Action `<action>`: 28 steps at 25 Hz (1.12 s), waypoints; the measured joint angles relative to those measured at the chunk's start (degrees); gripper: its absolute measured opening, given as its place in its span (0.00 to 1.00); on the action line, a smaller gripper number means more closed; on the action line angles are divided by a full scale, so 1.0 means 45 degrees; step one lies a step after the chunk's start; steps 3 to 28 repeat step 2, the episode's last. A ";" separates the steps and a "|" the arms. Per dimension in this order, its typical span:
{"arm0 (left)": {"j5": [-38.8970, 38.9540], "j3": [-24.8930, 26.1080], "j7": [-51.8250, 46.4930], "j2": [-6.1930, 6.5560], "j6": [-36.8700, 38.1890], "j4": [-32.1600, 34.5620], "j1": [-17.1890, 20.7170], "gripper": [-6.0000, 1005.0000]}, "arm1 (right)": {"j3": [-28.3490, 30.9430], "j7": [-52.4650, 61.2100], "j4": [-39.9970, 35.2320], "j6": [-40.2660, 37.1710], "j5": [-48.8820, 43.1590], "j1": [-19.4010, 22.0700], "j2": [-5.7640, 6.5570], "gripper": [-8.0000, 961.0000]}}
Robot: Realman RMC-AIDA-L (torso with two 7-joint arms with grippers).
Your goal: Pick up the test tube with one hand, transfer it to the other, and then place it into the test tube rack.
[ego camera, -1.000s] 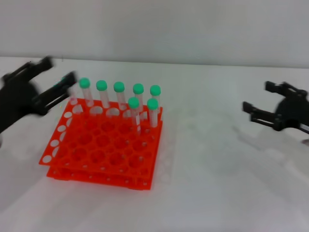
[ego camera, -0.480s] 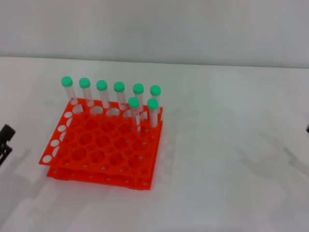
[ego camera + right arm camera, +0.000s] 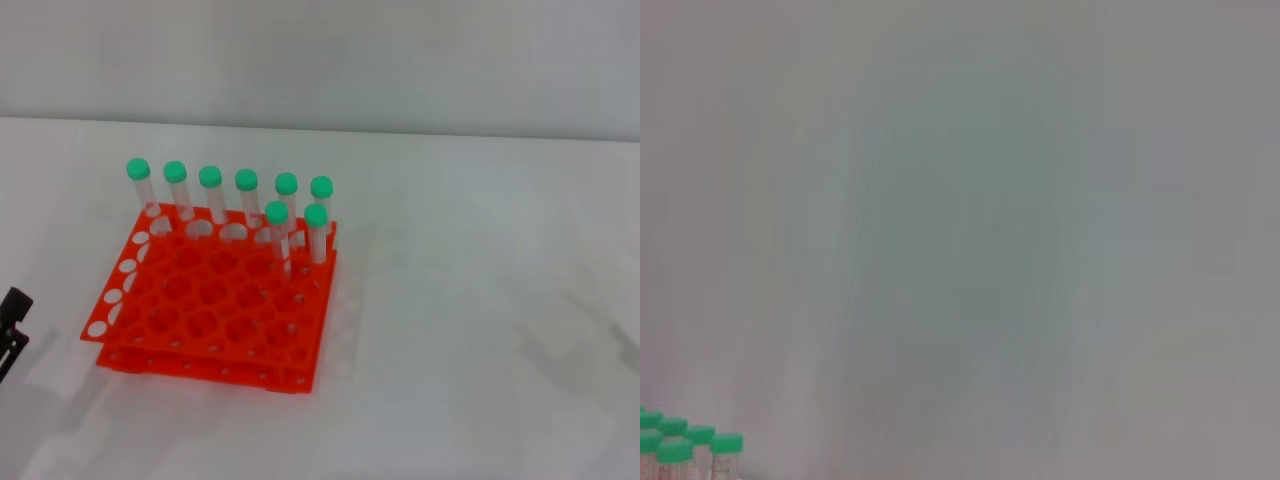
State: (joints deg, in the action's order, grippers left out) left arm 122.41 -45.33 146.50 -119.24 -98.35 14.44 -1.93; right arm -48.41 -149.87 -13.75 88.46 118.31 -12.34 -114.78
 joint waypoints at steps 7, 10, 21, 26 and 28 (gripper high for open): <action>0.0022 0.0004 0.0398 0.0000 -0.0112 -0.0323 -0.0007 0.70 | 0.0008 -0.0012 0.0021 0.0015 0.0000 0.0115 -0.0001 0.89; 0.0022 0.0004 0.0398 0.0000 -0.0112 -0.0323 -0.0007 0.70 | 0.0008 -0.0012 0.0021 0.0015 0.0000 0.0115 -0.0001 0.89; 0.0022 0.0004 0.0398 0.0000 -0.0112 -0.0323 -0.0007 0.70 | 0.0008 -0.0012 0.0021 0.0015 0.0000 0.0115 -0.0001 0.89; 0.0022 0.0004 0.0398 0.0000 -0.0112 -0.0323 -0.0007 0.70 | 0.0008 -0.0012 0.0021 0.0015 0.0000 0.0115 -0.0001 0.89; 0.0022 0.0004 0.0398 0.0000 -0.0112 -0.0323 -0.0007 0.70 | 0.0008 -0.0012 0.0021 0.0015 0.0000 0.0115 -0.0001 0.89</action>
